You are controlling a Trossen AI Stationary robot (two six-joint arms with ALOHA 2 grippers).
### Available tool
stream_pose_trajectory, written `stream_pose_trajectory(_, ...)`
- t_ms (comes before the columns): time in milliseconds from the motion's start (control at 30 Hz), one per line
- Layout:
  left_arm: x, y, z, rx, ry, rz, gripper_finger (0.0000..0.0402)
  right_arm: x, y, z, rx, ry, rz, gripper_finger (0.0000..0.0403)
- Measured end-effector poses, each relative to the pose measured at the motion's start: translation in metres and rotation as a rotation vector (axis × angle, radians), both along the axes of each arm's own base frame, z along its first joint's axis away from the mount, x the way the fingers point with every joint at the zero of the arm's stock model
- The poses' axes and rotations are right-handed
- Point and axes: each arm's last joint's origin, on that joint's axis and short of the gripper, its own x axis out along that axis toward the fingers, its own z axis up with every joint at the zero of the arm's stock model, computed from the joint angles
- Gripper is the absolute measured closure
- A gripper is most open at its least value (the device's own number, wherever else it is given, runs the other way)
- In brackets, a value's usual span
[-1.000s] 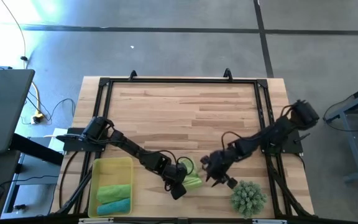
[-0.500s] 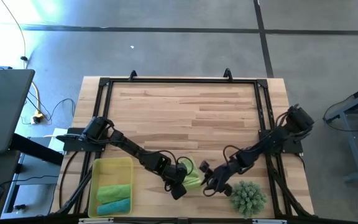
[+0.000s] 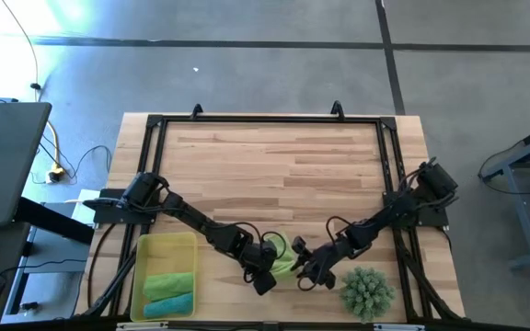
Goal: Roll microfiber towels into tight, uniform cylinder then place into a basket
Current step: Roll the light green microfiber towel
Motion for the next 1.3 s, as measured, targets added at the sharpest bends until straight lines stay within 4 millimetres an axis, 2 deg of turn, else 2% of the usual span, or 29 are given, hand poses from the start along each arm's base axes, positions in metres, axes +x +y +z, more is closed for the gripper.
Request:
stream_pose_trajectory(400, 0.000, 0.000, 0.000, 0.001, -0.004, 0.001, 0.0394, 0.002, -0.005, 0.000, 0.003, 0.010, -0.014, 0.0274)
stream_pose_trajectory(667, 0.000, 0.000, 0.000, 0.002, -0.006, 0.000, 0.0394, -0.009, 0.012, 0.015, 0.087, -0.009, -0.026, 0.0274)
stream_pose_trajectory(767, 0.001, 0.000, 0.000, 0.001, -0.009, 0.000, 0.0394, -0.009, 0.014, 0.008, 0.102, 0.020, -0.062, 0.0274)
stream_pose_trajectory(1000, 0.002, 0.000, 0.000, -0.001, -0.030, 0.003, 0.0394, -0.001, 0.006, -0.017, 0.080, 0.072, -0.136, 0.0274)
stream_pose_trajectory(1300, 0.002, 0.000, 0.000, -0.005, -0.030, 0.001, 0.0394, -0.003, 0.019, -0.011, 0.082, -0.026, -0.049, 0.0274)
